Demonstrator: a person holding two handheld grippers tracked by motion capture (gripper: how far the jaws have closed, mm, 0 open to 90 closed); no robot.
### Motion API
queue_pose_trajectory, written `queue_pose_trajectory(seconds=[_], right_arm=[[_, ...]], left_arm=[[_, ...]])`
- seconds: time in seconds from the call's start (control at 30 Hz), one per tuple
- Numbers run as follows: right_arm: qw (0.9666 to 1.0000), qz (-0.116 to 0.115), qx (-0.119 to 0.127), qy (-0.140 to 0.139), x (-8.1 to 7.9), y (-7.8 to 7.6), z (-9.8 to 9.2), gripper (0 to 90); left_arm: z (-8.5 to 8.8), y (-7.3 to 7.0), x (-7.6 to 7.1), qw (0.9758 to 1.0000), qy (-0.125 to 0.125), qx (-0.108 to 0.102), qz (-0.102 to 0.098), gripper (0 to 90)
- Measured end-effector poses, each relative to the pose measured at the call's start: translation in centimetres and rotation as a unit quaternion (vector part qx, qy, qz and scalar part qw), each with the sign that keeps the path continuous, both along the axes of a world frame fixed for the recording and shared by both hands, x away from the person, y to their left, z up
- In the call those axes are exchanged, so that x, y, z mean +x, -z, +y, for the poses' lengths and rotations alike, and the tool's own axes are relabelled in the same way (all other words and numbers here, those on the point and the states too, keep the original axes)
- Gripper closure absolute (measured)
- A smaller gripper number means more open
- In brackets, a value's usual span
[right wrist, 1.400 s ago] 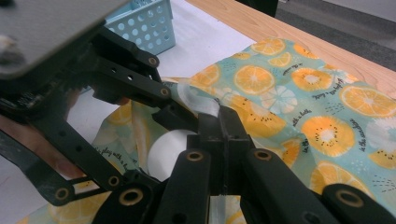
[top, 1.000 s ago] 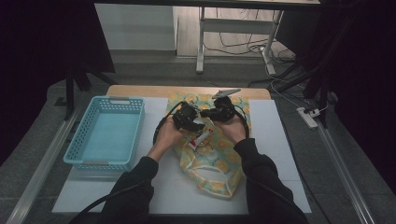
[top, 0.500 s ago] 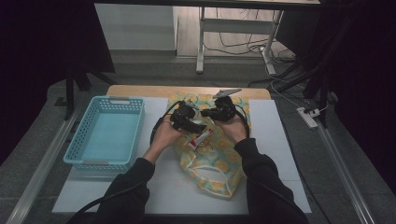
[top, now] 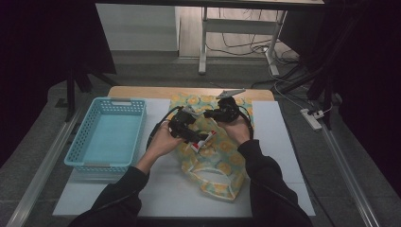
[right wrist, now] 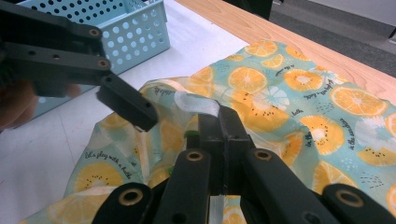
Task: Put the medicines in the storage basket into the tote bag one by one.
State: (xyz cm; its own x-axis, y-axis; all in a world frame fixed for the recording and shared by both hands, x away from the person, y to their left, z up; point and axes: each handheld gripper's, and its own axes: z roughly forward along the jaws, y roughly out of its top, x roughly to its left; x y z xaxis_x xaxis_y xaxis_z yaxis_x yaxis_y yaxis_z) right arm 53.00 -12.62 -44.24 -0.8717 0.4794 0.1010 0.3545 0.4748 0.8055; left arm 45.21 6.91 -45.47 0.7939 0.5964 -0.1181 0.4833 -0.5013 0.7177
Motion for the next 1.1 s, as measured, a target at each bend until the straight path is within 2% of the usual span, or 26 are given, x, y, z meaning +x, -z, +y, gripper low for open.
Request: queue_pose_trajectory(seconds=[0.17, 0.47, 0.63, 0.83, 1.1], right_arm=[[1.0, -0.001, 0.0, -0.001, -0.1, -0.1, 0.0, 90.0], [1.0, 0.002, 0.0, -0.004, -0.2, -0.2, 0.0, 90.0], [1.0, 0.003, -0.001, -0.005, -0.3, -0.2, 0.0, 90.0], [1.0, 0.005, -0.001, -0.005, -0.4, -0.2, -0.1, 90.0], [1.0, 0.002, -0.001, -0.007, -0.6, -0.4, -0.1, 90.0]], left_arm=[[0.8, -0.3, -0.9, 0.9999, 0.0, -0.016, -0.002, 5.4], [1.8, -0.7, -2.6, 0.9993, 0.008, -0.038, -0.002, 4.6], [2.2, -0.6, -3.6, 0.9989, 0.021, -0.043, -0.006, 4.0], [2.3, -0.1, -4.5, 0.9982, 0.034, -0.048, 0.012, 2.6], [2.5, 0.2, -5.8, 0.998, 0.037, -0.051, 0.007, 0.6]])
